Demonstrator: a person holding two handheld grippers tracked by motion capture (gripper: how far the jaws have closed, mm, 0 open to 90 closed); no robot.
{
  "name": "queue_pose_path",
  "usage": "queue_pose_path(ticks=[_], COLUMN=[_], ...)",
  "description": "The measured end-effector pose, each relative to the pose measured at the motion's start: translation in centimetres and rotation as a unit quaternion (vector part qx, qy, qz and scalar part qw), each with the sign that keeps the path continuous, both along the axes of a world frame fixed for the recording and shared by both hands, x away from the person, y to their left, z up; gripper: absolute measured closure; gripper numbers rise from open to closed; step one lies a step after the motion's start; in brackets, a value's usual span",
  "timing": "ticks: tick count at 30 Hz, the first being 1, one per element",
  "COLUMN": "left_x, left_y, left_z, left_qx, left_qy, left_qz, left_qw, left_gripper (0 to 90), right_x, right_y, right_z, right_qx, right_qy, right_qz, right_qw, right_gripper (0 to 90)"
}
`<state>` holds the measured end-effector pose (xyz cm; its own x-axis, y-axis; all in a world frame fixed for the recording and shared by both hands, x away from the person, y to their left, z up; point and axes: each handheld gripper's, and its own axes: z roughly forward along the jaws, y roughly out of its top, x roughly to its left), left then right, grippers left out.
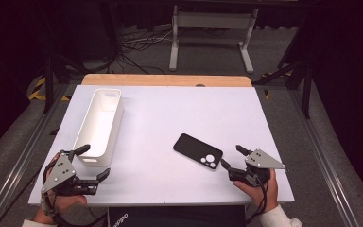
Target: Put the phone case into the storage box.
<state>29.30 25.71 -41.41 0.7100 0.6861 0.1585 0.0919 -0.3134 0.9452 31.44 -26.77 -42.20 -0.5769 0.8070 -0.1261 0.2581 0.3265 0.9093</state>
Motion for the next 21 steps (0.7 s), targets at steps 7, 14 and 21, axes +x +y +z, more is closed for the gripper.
queue_pose_path(ticks=[7,14,21], left_x=[0.0,-0.1,0.0], left_y=[0.0,-0.1,-0.4], left_z=[0.0,0.0,-0.1], left_qx=[0.002,0.008,0.014], left_qy=[-0.002,-0.003,0.003], left_qz=[-0.004,-0.009,-0.018], left_qw=[1.0000,0.9999,0.9997], left_gripper=[4.9,4.9,6.1], right_x=[0.8,1.5,2.4], right_y=[-0.2,-0.1,0.0], right_z=[-0.4,-0.6,-0.6], right_qx=[0.002,-0.015,-0.009], right_qy=[0.034,0.059,0.108], right_qz=[-0.009,-0.016,-0.028], right_qw=[0.9994,0.9980,0.9937], right_gripper=[31.2,35.4,44.3])
